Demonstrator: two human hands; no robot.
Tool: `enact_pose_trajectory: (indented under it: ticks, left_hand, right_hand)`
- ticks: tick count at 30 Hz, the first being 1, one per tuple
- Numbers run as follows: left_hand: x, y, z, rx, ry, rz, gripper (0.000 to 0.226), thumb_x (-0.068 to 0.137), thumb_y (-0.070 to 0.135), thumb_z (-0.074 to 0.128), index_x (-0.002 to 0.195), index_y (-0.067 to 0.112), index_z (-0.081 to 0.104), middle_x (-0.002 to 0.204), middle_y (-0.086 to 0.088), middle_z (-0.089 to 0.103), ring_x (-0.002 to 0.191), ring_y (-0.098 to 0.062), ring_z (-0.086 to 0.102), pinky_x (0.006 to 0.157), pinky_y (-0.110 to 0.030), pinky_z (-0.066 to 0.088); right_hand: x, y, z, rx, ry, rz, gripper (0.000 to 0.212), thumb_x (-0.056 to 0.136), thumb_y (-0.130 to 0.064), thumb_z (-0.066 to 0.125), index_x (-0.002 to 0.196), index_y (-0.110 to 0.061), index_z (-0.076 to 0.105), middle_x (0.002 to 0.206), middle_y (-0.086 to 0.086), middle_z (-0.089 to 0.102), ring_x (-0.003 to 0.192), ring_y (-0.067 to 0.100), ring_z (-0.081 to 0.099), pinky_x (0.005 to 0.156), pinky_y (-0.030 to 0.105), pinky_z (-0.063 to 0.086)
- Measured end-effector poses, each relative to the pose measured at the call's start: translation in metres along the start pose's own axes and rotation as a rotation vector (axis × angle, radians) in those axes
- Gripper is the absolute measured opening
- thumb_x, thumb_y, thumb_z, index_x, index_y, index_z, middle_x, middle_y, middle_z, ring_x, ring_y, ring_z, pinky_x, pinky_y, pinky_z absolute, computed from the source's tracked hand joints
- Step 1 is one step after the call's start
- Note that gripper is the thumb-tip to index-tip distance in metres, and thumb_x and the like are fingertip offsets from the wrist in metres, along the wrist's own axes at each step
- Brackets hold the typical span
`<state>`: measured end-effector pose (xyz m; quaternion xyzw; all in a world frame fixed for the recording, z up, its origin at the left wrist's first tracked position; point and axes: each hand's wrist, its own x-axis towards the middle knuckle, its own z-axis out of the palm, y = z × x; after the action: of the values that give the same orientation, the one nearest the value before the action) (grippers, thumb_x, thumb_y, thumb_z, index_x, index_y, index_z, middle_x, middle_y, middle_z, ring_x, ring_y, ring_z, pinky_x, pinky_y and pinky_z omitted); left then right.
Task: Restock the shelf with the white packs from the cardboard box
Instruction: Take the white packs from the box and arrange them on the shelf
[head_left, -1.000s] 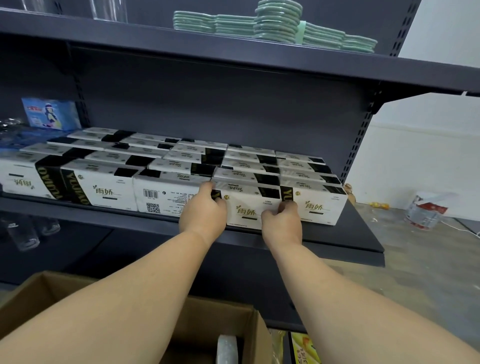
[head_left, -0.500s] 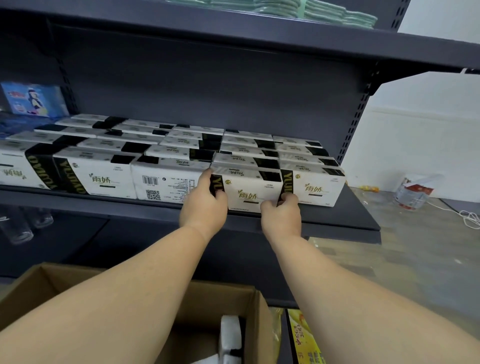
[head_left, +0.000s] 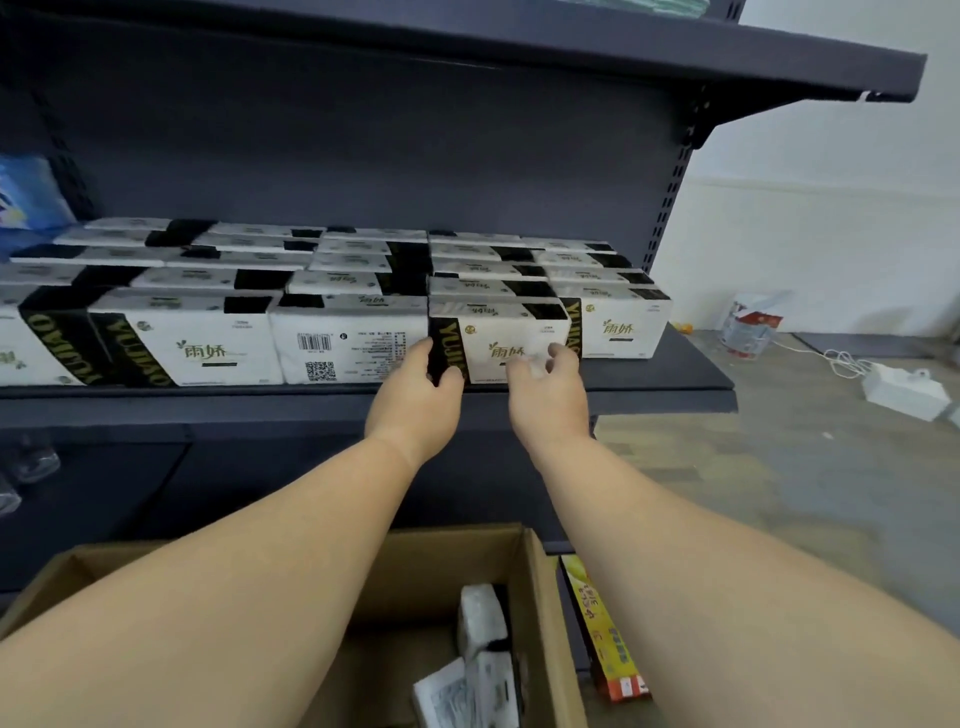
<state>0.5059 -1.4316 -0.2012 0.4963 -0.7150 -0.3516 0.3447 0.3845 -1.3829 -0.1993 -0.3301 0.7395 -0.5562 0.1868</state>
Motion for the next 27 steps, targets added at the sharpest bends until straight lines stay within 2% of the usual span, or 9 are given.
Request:
enact_pose_trajectory:
  ticks: [4,8,12,16,18,20,23,25,27]
  left_hand:
    - [-0.006,-0.012,0.003,0.032,-0.054,-0.037,0.053,0.099,0.042,0.043,0.148,0.023,0.035,0.139,-0.004,0.051,0.123,-0.024,0.050,0.096,-0.034,0.042]
    - [-0.014,-0.025,0.011,0.023,-0.091,-0.046,0.047,0.098,0.042,0.044,0.141,0.021,0.043,0.128,-0.001,0.057,0.110,-0.020,0.054,0.083,-0.030,0.040]
    - [-0.021,-0.039,0.026,0.010,-0.141,-0.075,0.043,0.099,0.042,0.044,0.136,0.021,0.046,0.121,0.003,0.057,0.102,-0.015,0.052,0.081,-0.029,0.040]
    - [-0.033,-0.069,0.046,-0.009,-0.198,-0.160,0.042,0.098,0.042,0.046,0.134,0.020,0.047,0.118,0.000,0.060,0.103,-0.018,0.058,0.091,-0.037,0.049]
    - [-0.036,-0.088,0.056,0.008,-0.215,-0.220,0.040,0.098,0.042,0.047,0.132,0.020,0.048,0.116,-0.001,0.061,0.101,-0.019,0.059,0.093,-0.040,0.050]
    - [-0.038,-0.110,0.067,0.029,-0.228,-0.299,0.040,0.098,0.041,0.047,0.131,0.019,0.050,0.116,-0.003,0.061,0.101,-0.020,0.058,0.092,-0.038,0.049]
    - [-0.047,-0.142,0.086,0.068,-0.288,-0.425,0.043,0.097,0.040,0.048,0.134,0.016,0.049,0.126,-0.004,0.058,0.108,-0.022,0.055,0.088,-0.030,0.042]
    - [-0.057,-0.163,0.102,0.080,-0.341,-0.524,0.044,0.097,0.039,0.049,0.135,0.016,0.049,0.128,-0.005,0.057,0.111,-0.022,0.054,0.086,-0.029,0.040]
    - [-0.068,-0.186,0.118,0.067,-0.368,-0.628,0.040,0.095,0.039,0.051,0.128,0.016,0.053,0.118,-0.004,0.060,0.104,-0.022,0.057,0.086,-0.030,0.045]
  right_hand:
    - [-0.015,0.007,0.002,0.006,0.037,0.013,0.059,0.098,-0.040,0.054,0.149,-0.018,0.033,0.144,0.004,0.046,0.126,0.023,0.047,0.087,0.025,0.033]
    - [-0.026,0.022,0.007,0.015,0.070,0.043,0.055,0.097,-0.041,0.055,0.145,-0.019,0.038,0.139,0.003,0.051,0.123,0.021,0.051,0.091,0.031,0.042]
    - [-0.035,0.043,0.015,-0.051,0.091,0.084,0.053,0.098,-0.041,0.053,0.143,-0.018,0.040,0.136,0.002,0.050,0.117,0.016,0.050,0.090,0.029,0.038]
    - [-0.040,0.074,0.026,-0.099,0.056,0.163,0.032,0.097,-0.038,0.053,0.121,-0.016,0.053,0.103,-0.005,0.058,0.094,0.013,0.054,0.078,0.027,0.037]
    - [-0.041,0.096,0.030,-0.127,0.030,0.216,0.024,0.098,-0.037,0.053,0.108,-0.015,0.055,0.084,-0.011,0.054,0.083,0.014,0.052,0.073,0.026,0.034]
    - [-0.046,0.124,0.037,-0.182,-0.010,0.277,0.021,0.097,-0.039,0.052,0.098,-0.018,0.055,0.079,-0.012,0.054,0.079,0.015,0.052,0.073,0.029,0.035]
    - [-0.056,0.172,0.048,-0.306,-0.098,0.352,0.023,0.092,-0.047,0.051,0.088,-0.024,0.054,0.089,-0.003,0.061,0.088,0.023,0.058,0.077,0.034,0.043]
    - [-0.063,0.199,0.052,-0.314,-0.175,0.430,0.029,0.095,-0.041,0.052,0.102,-0.014,0.060,0.100,0.002,0.059,0.092,0.023,0.057,0.078,0.029,0.041]
    - [-0.071,0.223,0.056,-0.344,-0.264,0.517,0.036,0.097,-0.037,0.052,0.118,-0.009,0.057,0.111,0.007,0.062,0.099,0.025,0.058,0.079,0.028,0.040]
